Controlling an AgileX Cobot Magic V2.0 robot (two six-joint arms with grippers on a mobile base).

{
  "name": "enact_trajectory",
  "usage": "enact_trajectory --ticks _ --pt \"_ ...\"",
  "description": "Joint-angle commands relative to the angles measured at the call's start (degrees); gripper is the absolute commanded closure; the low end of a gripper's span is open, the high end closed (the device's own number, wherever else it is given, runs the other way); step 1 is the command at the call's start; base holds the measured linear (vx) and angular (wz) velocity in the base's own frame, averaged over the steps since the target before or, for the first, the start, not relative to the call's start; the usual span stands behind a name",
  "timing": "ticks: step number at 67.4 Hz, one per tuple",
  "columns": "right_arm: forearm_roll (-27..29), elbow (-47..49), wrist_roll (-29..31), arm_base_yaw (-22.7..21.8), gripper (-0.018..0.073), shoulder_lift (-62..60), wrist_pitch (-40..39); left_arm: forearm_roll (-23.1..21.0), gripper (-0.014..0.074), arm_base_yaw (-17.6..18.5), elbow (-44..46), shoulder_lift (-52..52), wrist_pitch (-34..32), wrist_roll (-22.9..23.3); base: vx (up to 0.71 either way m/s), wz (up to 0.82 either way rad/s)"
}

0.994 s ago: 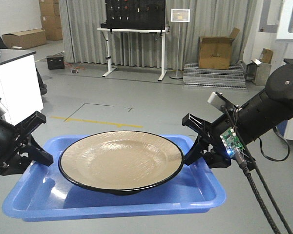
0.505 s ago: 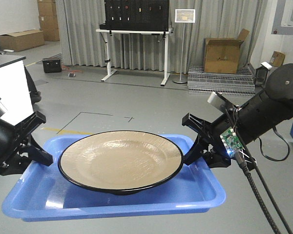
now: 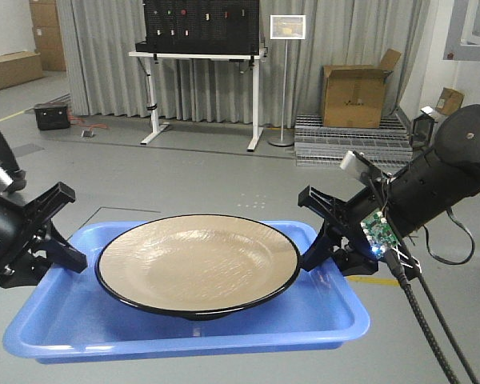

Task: Place disk in tray to left cabinet
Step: 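Carry the tray with both grippers while driving to the open cabinet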

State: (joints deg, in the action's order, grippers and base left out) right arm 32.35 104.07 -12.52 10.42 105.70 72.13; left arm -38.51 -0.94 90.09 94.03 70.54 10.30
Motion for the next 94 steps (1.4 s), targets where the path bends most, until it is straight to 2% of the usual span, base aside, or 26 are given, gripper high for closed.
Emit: enact_trajectory --ticks 1,94 --pt "8.6 2.1 0.0 1.0 0.0564 -3.5 1.2 -10.1 0.0596 1.3 2.0 -3.1 1.2 1.2 0.63 -0.08" --pt "8.6 2.1 0.0 1.0 0.0564 -3.5 1.2 -10.1 0.0596 1.3 2.0 -3.1 1.3 1.2 0.63 -0.08"
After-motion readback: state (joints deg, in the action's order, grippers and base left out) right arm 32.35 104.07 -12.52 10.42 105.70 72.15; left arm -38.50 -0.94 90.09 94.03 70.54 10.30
